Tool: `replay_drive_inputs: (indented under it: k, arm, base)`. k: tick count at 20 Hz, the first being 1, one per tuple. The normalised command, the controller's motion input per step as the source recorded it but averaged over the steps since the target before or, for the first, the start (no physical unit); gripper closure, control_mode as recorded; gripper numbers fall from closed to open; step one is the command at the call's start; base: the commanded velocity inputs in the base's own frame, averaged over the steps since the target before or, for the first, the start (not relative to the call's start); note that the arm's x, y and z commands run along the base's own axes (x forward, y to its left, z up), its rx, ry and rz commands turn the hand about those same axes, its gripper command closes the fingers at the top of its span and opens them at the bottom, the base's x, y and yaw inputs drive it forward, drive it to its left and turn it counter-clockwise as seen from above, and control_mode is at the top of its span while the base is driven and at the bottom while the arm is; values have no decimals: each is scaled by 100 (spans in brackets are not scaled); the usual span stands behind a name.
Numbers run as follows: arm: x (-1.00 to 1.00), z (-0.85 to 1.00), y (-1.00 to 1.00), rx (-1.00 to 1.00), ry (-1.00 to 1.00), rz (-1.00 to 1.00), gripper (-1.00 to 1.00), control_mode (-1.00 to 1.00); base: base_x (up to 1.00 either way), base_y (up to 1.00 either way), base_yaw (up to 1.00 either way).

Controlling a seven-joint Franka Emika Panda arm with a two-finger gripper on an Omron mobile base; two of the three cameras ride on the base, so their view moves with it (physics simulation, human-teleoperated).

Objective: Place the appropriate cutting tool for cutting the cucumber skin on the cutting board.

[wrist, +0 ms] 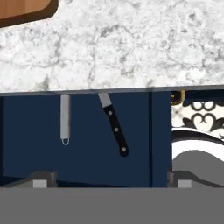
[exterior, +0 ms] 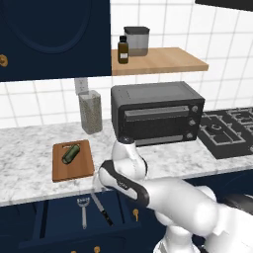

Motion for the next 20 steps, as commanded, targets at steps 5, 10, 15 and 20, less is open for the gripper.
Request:
replay_drive_inputs:
  k: [5,10,15,20]
  arm:
    - [15,-50,41,-8,11,0,-100,-100]
    - [7,-39,39,-8,4,0,-100,-100]
    - [2,-28,24,-4,7,0,-100,-100]
    - [13,-25,22,-6,5,0,-100,-100]
  base:
    - [0,0,0]
    - [0,0,0]
    - [0,0,0]
    - [0,0,0]
